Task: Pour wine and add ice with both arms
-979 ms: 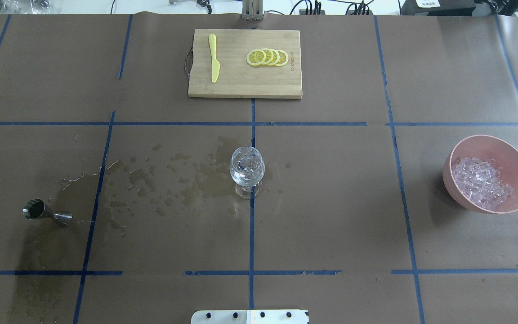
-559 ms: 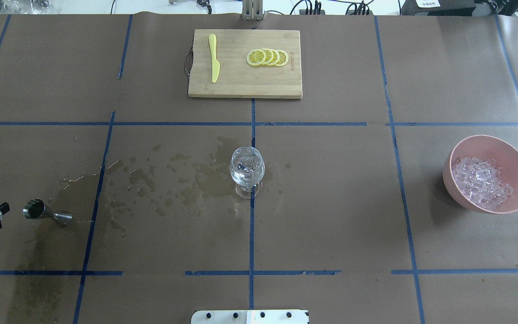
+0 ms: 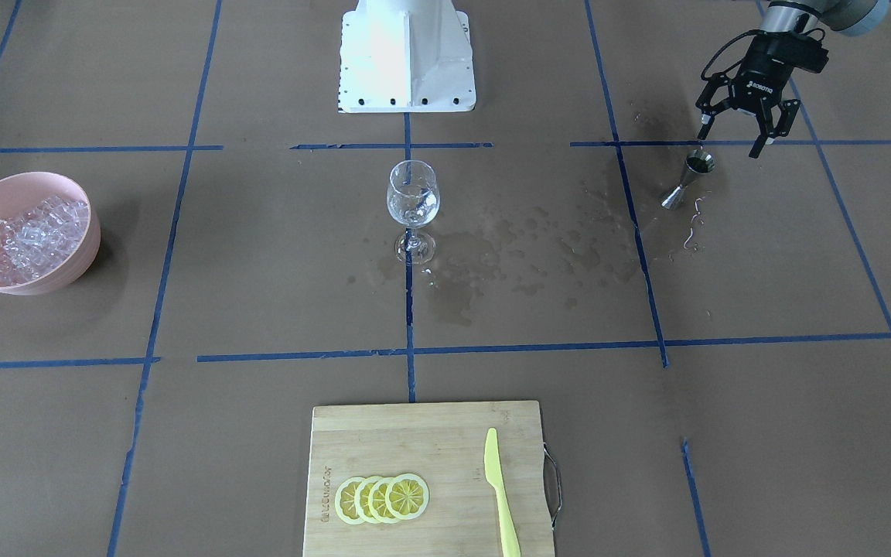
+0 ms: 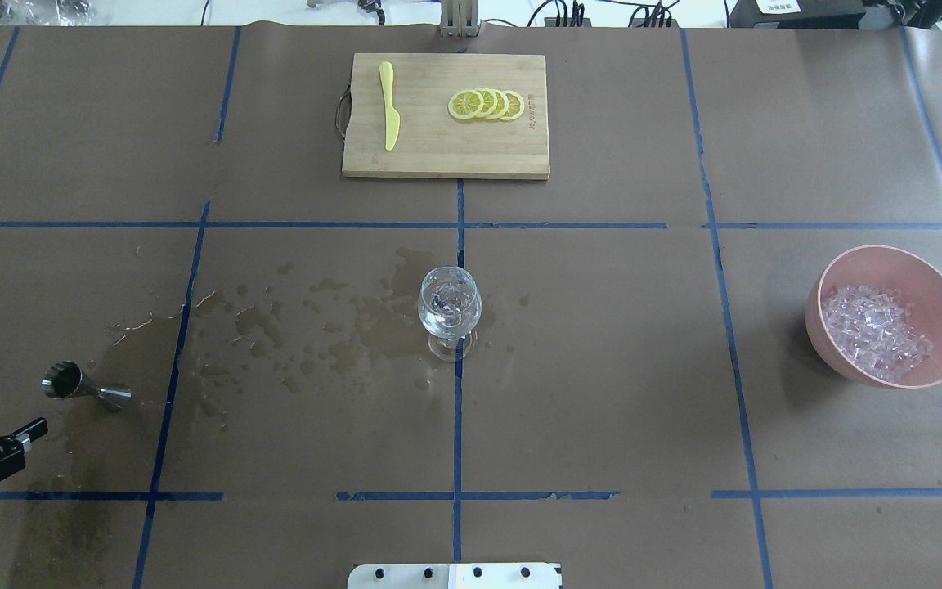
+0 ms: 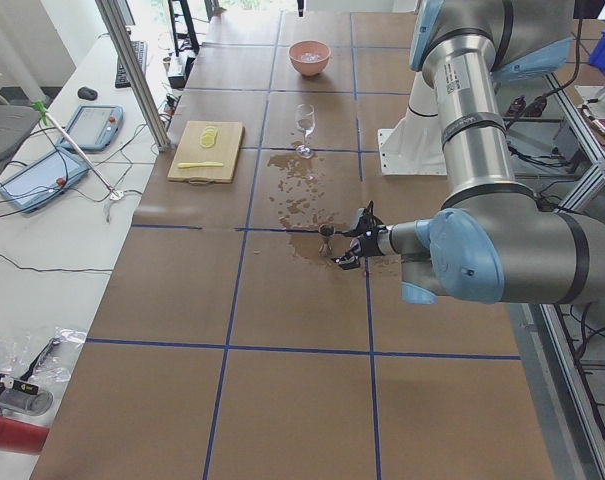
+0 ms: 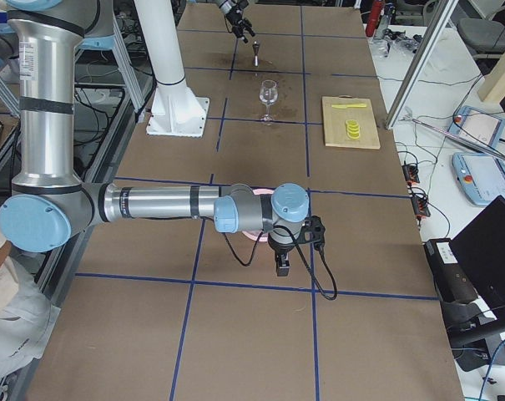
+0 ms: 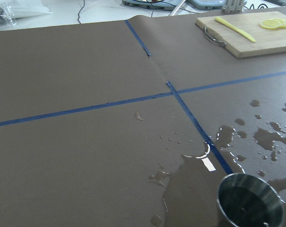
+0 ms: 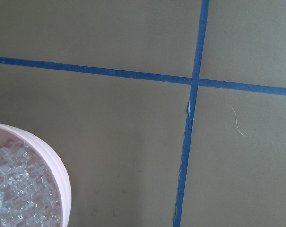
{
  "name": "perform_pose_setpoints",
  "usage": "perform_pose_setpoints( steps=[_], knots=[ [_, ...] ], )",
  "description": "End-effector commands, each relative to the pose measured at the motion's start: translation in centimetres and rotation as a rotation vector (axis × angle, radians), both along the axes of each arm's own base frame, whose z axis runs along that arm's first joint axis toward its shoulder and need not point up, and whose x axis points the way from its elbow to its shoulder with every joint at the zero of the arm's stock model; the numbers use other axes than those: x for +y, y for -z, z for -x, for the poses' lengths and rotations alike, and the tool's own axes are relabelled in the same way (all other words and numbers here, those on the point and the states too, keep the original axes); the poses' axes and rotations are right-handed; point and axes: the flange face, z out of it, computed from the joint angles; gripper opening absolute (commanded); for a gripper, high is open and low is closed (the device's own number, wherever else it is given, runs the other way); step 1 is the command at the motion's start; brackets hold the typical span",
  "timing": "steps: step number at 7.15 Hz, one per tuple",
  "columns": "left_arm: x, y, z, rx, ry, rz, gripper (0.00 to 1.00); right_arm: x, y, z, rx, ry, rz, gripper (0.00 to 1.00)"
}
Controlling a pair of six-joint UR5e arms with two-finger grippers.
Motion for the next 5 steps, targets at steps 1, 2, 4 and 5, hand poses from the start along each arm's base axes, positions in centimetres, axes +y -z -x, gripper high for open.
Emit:
perform_pose_setpoints(
  steps=[1,2,4,5],
  knots=[
    [2.1,0.3,-1.6,0.008,0.003,-0.038,0.98,0.2,-0.2,0.0,0.000,0.001,0.003,1.00],
    [2.8,0.7,-2.5,0.018,0.041,-0.065,0.99,0.3,-0.3,0.0,0.001,0.001,0.006,1.00],
    [4.3,1.2,-6.9,-0.043,0.137,-0.136,0.98,0.5,-0.6,0.0,0.001,0.001,0.011,1.00],
    [4.3,-0.1,-7.1,-0.069,0.175,-0.163,0.98,0.5,-0.7,0.0,0.001,0.001,0.016,1.00]
  ],
)
